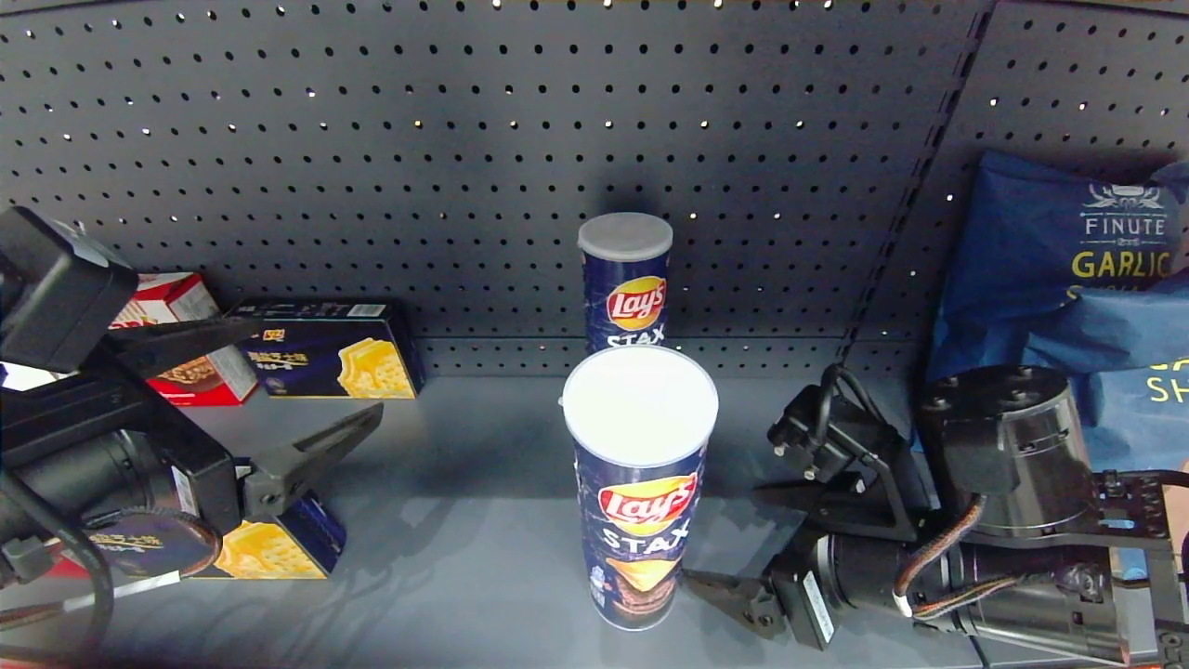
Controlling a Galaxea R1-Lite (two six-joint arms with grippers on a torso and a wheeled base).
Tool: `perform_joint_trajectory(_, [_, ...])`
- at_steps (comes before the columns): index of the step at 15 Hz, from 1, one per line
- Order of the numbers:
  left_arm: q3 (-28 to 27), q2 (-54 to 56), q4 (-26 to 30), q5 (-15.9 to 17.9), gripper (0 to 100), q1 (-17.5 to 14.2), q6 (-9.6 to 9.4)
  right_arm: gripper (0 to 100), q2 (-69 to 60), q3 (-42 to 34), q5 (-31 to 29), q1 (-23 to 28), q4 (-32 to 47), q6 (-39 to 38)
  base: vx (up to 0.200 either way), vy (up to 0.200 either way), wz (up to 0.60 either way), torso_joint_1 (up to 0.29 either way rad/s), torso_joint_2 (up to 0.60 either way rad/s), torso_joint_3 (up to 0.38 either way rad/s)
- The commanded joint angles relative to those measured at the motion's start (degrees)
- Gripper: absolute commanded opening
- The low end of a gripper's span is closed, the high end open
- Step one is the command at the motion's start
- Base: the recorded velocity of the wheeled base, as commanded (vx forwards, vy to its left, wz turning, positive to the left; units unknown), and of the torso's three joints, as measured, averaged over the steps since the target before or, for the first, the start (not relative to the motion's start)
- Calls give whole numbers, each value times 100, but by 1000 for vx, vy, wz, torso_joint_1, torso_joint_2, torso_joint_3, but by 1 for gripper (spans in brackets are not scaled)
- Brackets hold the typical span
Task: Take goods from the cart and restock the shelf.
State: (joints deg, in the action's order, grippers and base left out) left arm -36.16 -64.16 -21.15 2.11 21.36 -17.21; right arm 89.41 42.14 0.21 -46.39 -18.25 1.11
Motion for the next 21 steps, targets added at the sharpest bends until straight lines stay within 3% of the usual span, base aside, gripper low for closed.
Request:
perform_joint_trajectory(1, [12,9,-3,0,100,0,-1,100,-72,-31,-3,15,-12,-5,0,0,0,0,0,0])
perform_joint_trajectory(4, [12,53,-3,-9,100,-9,69,100,-477,66,-47,68,-223,-23,0,0,0,0,0,0])
perform_joint_trajectory(5, [30,193,-3,0,100,-9,280,100,-1013,154,-284,130,-293,-164,0,0,0,0,0,0])
perform_joint_trajectory(8, [179,580,6,9,100,-9,306,100,-1848,66,-662,218,-320,-208,0,0,0,0,0,0])
perform_joint_trajectory(9, [285,747,6,0,100,-9,368,100,-2366,-330,-1181,139,-328,-331,0,0,0,0,0,0])
perform_joint_trajectory(12, [496,861,23,-9,100,-9,429,100,-3597,-1630,-1691,165,-337,-744,0,0,0,0,0,0])
perform_joint_trajectory(16, [478,852,23,-9,100,-9,429,100,-4757,-2404,-2323,288,-258,-884,0,0,0,0,0,0])
perform_joint_trajectory(19, [443,844,6,0,100,9,403,100,-5363,-3502,-2341,1316,-232,-937,0,0,0,0,0,0])
perform_joint_trajectory(21, [487,844,23,0,100,26,403,100,-5715,-4214,-2359,2740,-91,-928,0,0,0,0,0,0])
